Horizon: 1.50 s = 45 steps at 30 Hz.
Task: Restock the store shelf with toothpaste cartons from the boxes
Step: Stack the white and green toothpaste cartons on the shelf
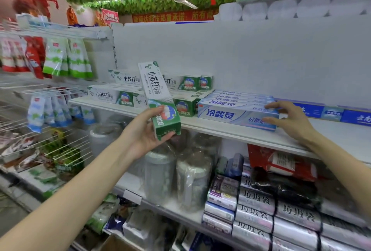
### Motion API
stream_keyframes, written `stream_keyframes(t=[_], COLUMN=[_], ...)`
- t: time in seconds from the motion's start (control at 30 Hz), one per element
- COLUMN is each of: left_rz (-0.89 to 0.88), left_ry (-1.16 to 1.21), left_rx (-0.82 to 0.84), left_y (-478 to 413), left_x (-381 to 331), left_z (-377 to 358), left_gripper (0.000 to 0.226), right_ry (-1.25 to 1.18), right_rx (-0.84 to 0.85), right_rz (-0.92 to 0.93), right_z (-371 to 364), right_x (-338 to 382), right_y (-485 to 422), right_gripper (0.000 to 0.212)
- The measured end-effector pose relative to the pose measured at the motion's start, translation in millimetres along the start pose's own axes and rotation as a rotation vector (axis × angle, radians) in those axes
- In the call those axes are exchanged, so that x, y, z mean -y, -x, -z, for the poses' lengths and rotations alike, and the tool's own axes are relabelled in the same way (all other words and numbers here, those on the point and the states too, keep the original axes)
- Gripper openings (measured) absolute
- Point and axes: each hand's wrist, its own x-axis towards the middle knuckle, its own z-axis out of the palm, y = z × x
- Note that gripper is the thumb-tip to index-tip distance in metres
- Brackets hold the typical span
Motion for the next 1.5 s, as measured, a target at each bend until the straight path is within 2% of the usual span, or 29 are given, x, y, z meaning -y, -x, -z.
stream_keyframes(t=[0.2, 0.3, 0.53, 0.63, 0.7, 0.77, 0.83, 0.93, 1.0, 1.13, 1.23, 1.37, 1.5], left_rz=[-0.003, 0.001, 0.004, -0.014, 0.01, 0.046, 0.054, 0.026, 0.002, -0.021, -0.022, -0.004, -0.051], left_ry=[0.001, -0.004, 0.006, -0.014, 0.018, 0.073, 0.118, 0.141, 0.143, 0.137, 0.038, -0.114, -0.342], left_rx=[-0.014, -0.019, 0.025, 0.049, 0.062, 0.076, 0.084, 0.118, 0.16, 0.279, 0.363, 0.458, 0.475], left_y=[-7.1, -10.3, -12.6, -13.2, -14.6, -17.0, -22.1, -31.6, -39.2, -52.4, -65.8, -83.0, -102.0], left_x=[3.4, 4.8, 5.1, 4.1, 3.2, 2.8, 3.8, 6.0, 5.4, -4.1, -14.1, -38.9, -56.7], left_z=[1.0, 1.4, -1.8, -1.9, -3.8, -9.0, -16.1, -23.4, -23.3, -16.4, -4.9, 12.3, 29.0], left_gripper=[0.026, 0.024, 0.047, 0.05, 0.039, 0.033, 0.04, 0.046, 0.049, 0.046, 0.044, 0.047, 0.043], right_ry=[-0.044, 0.016, 0.107, 0.226, 0.246, 0.147, -0.05, -0.312, -0.436, -0.51, -0.48, -0.509, -0.652], right_rx=[0.02, 0.037, 0.012, -0.054, -0.133, -0.134, 0.039, 0.366, 0.457, 0.458, 0.46, 0.391, 0.25], right_rz=[-0.003, -0.003, -0.003, 0.048, 0.101, 0.109, 0.047, -0.154, -0.256, -0.291, -0.312, -0.318, -0.323], right_z=[5.8, 2.1, -15.4, -15.7, -15.6, -20.5, -33.6, -62.5, -80.9, -103.2, -115.7, -132.9, -146.6], right_x=[6.3, 6.1, 13.9, 15.8, 28.3, 56.3, 91.6, 141.4, 164.6, 190.9, 200.0, 205.1, 209.1], right_y=[3.5, 1.9, -2.4, 0.2, 1.0, 4.6, 11.2, 27.2, 34.5, 28.3, 14.8, -1.0, -10.9], right_gripper=[0.031, 0.029, 0.028, 0.03, 0.024, 0.011, 0.008, 0.031, 0.042, 0.041, 0.045, 0.048, 0.038])
